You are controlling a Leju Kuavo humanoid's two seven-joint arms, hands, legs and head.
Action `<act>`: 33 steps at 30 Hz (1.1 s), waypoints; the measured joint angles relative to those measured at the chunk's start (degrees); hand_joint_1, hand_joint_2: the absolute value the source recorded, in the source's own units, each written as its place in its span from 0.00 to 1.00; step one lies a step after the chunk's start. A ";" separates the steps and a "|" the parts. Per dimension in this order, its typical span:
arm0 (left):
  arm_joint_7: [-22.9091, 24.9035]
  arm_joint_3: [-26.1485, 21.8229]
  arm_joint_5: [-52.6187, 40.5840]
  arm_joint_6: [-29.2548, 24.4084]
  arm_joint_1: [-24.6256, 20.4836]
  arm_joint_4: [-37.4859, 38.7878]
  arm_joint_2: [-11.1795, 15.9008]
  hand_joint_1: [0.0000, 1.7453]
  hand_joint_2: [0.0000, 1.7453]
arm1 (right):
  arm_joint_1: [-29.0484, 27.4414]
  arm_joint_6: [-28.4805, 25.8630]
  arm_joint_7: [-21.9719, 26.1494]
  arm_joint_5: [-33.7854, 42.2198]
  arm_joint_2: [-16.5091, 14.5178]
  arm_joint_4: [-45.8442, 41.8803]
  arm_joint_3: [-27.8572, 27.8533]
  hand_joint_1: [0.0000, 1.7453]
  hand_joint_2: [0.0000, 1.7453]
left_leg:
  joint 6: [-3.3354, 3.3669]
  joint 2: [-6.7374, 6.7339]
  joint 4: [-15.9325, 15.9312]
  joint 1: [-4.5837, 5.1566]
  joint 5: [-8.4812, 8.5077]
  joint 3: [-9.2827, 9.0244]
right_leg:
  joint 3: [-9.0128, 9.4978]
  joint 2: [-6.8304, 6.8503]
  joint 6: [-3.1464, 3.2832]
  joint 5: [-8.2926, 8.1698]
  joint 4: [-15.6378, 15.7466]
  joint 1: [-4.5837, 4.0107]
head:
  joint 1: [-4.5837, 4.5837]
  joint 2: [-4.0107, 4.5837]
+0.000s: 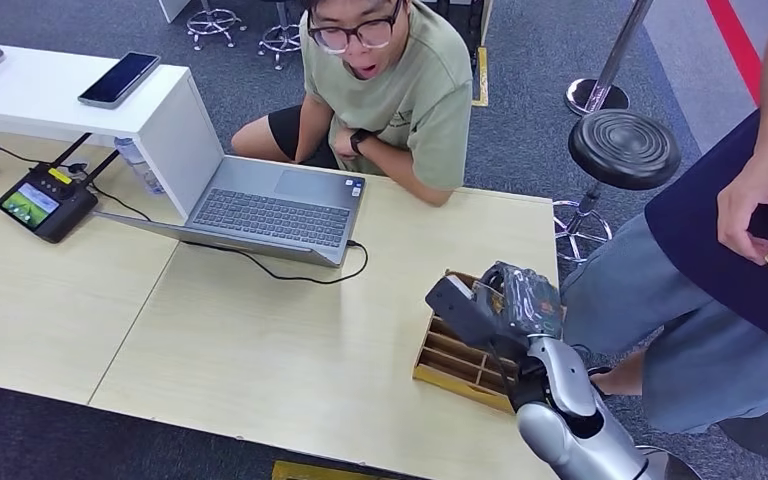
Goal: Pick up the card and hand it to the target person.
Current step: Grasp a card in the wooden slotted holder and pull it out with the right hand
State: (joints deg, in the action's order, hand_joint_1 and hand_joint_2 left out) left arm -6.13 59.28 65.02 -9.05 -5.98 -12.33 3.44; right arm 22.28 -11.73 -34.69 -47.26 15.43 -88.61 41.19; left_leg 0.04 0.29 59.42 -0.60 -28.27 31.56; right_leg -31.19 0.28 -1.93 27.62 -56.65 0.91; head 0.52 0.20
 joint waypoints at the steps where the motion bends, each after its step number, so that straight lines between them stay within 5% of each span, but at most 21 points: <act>1: 1.68 0.00 0.10 -0.32 0.00 0.00 0.00 0.00 1.00 | -0.13 0.17 -0.36 -0.04 0.47 -1.65 -0.10 1.00 1.00 | -0.01 0.00 0.00 0.00 -0.01 0.00 | -0.01 -0.01 0.00 0.00 0.00 0.00 | 0.01 0.00; 6: 6.54 0.00 0.58 -1.38 0.08 0.01 0.06 0.00 1.00 | -2.07 -1.27 -0.03 0.24 2.08 -5.36 -0.26 1.00 1.00 | -0.02 -0.01 -0.01 0.00 -0.03 0.05 | -0.06 -0.03 0.00 0.00 0.00 0.00 | 0.01 0.00; 33: 5.17 -0.02 1.81 -2.16 0.07 0.01 0.08 0.00 1.00 | -4.66 -7.72 -1.60 -1.34 8.67 -19.52 -2.90 1.00 1.00 | -0.02 -0.01 -0.01 0.00 -0.02 0.05 | -0.06 -0.04 0.00 0.00 0.00 0.00 | 0.01 0.00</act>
State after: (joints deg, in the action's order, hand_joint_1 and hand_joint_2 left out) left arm -0.96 59.25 66.84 -11.21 -5.91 -12.32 3.52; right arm 17.62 -19.46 -36.29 -48.60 24.09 -108.13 38.30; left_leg 0.01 0.28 59.42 -0.60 -28.29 31.61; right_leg -31.25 0.23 -1.92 27.62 -56.65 0.91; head 0.52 0.20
